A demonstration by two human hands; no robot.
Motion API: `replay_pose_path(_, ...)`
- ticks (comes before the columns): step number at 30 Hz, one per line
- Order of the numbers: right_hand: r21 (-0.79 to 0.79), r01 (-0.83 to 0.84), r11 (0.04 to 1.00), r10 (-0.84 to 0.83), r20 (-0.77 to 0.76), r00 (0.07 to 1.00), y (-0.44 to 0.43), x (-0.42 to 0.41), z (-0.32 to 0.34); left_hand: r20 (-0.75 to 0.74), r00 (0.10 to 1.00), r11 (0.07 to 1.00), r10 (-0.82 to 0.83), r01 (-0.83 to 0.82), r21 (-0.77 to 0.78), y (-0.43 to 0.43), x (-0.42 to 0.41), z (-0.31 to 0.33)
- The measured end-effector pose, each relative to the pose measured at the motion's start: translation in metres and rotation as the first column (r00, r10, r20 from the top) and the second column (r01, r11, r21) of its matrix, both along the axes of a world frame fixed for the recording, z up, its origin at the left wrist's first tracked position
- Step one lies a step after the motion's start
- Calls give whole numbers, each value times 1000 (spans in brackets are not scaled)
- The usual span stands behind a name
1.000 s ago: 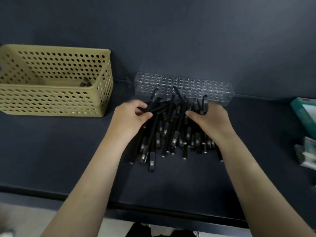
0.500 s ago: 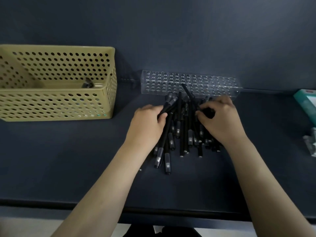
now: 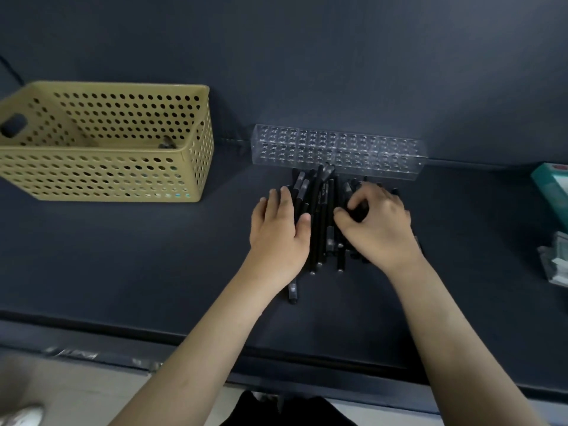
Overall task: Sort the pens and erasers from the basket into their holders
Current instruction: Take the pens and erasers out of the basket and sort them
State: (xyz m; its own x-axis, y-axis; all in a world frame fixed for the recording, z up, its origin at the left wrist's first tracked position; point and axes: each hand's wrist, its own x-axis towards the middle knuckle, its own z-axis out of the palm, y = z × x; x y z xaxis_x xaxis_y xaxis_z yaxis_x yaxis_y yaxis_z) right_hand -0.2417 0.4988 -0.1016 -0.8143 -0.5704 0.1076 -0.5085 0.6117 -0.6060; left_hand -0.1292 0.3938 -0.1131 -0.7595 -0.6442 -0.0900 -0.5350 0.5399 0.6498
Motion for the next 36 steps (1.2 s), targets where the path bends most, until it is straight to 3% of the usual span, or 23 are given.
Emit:
replay_pose_path(3, -10, -75, 997, 75, -32, 997, 6, -3, 6, -74, 997, 999, -9, 13, 51, -6, 4, 8)
replay_pose_path(7, -81, -213, 974, 206, -89, 974, 6, -9, 23, -219, 973, 983, -78, 39, -179, -27, 20, 27)
replay_pose_path(11, -104, -345, 933, 328, -150, 933, -20, -4, 62, -341, 925, 902, -167, 4, -432, -67, 46, 63)
replay_pose_path(14, -124, -413, 902, 380, -224, 898, -58, 10, 93, -384, 910, 864, -154, -65, -500, -106, 71, 96)
replay_pose_path(20, -87, -523, 848, 477, -305, 824, -159, 51, 117, -249, 962, 823, -117, -47, -567, -221, 116, 119)
replay_pose_path(25, 58, -527, 848, 529, -166, 832, -249, 81, 106, -130, 985, 823, -112, 19, -567, -305, 136, 115)
replay_pose_path(32, 265, -324, 908, 339, -12, 941, -297, 101, 72, 123, 990, 858, 72, 1, -514, -356, 154, 86)
replay_pose_path(36, 309, -357, 882, 340, 109, 934, -285, 111, 61, 142, 985, 724, 102, 25, -690, -338, 166, 77)
